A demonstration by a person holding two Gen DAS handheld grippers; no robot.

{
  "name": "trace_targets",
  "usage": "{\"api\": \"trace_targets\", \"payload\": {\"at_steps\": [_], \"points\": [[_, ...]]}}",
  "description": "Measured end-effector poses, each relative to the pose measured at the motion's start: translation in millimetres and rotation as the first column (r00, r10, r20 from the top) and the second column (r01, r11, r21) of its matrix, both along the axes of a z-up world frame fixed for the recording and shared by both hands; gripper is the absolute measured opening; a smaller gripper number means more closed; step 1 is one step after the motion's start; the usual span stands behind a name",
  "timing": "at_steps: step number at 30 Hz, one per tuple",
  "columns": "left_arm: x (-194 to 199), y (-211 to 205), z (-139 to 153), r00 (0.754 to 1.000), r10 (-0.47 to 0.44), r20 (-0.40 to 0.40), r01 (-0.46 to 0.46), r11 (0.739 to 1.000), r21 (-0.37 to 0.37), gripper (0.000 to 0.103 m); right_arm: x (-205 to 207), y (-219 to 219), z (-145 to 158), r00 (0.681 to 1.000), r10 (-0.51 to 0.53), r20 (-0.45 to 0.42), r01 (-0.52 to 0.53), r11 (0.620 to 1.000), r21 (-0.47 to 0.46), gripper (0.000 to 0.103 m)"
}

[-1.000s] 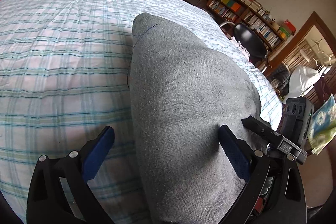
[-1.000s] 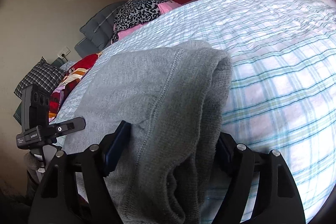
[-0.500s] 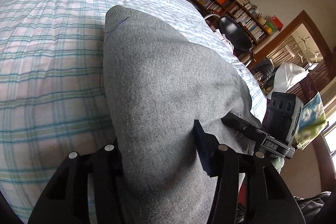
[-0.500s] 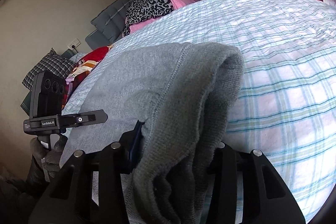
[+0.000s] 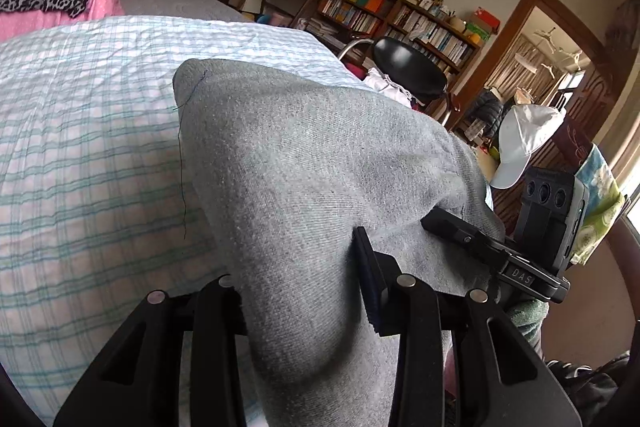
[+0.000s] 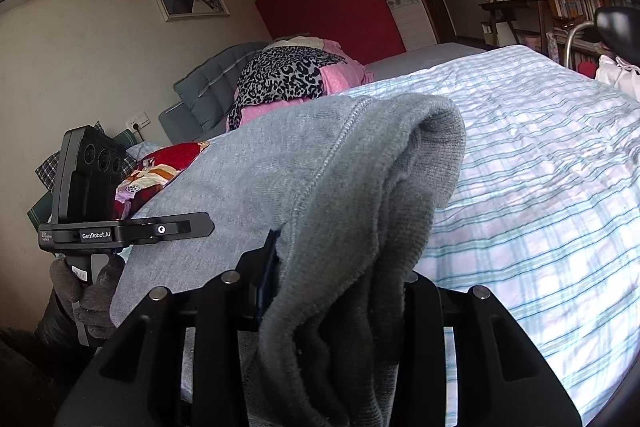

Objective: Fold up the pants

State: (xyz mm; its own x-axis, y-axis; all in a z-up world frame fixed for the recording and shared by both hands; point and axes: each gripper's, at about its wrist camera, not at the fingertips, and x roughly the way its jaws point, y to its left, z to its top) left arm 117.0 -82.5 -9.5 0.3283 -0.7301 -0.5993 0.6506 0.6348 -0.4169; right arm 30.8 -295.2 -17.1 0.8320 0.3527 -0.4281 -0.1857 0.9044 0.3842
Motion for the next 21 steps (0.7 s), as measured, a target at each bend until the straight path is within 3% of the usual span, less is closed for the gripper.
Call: {"api": "trace_targets", "payload": {"at_steps": [12,21], "points": [[80.3,-122.7,7.6,0.989,-0.142,0.028,0.143,0.989,-0.028,0.037,37.8,-112.3,14.6,0.979,-0.198,0.056,0.201,0.978,-0.054,0.038],[133.7,-191.1,5.2,0.975,-0.218,0.041,0.221,0.972,-0.077,0.037,72.3,-179.9,18.7,0.948,-0.308,0.077,0.314,0.945,-0.091,0.038]]}}
